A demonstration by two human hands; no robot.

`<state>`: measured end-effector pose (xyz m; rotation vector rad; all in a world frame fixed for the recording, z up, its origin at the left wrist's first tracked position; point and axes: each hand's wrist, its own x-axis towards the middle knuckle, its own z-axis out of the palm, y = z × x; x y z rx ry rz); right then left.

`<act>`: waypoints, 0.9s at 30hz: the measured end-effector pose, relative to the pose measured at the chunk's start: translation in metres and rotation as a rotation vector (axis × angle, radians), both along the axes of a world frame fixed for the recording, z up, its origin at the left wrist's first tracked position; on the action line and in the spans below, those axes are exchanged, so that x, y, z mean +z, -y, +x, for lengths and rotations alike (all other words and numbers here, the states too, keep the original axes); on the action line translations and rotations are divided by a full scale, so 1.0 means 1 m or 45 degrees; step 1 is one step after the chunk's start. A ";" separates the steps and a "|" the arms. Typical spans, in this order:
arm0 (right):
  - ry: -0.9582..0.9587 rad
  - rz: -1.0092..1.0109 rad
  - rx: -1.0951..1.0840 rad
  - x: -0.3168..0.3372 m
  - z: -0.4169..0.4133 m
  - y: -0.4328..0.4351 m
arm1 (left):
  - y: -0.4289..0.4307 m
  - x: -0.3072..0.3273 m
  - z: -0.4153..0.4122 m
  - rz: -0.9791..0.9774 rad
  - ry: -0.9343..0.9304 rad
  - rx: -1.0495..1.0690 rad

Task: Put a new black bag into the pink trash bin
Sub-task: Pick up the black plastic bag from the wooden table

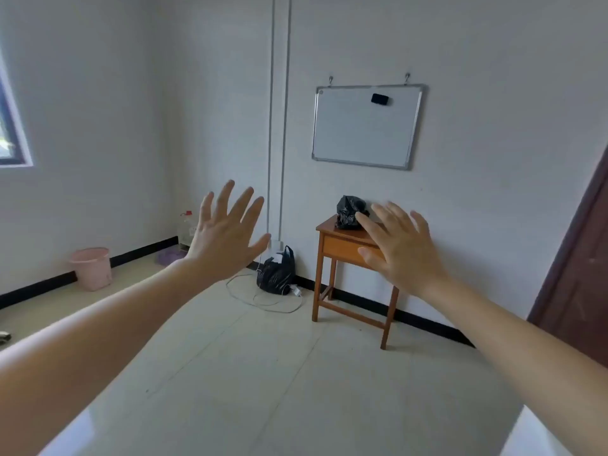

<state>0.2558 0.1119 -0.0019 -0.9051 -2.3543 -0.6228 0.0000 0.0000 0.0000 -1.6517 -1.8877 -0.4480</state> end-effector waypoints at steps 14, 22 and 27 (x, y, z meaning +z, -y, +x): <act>-0.071 -0.350 -0.127 -0.061 -0.051 -0.226 | -0.203 -0.076 -0.073 -0.323 -0.130 0.110; -0.066 -0.312 -0.264 -0.044 -0.058 -0.357 | -0.409 -0.082 -0.098 -0.208 0.148 0.022; 0.001 -0.398 -0.433 -0.071 -0.013 -0.435 | -0.521 -0.116 -0.062 -0.246 0.118 -0.119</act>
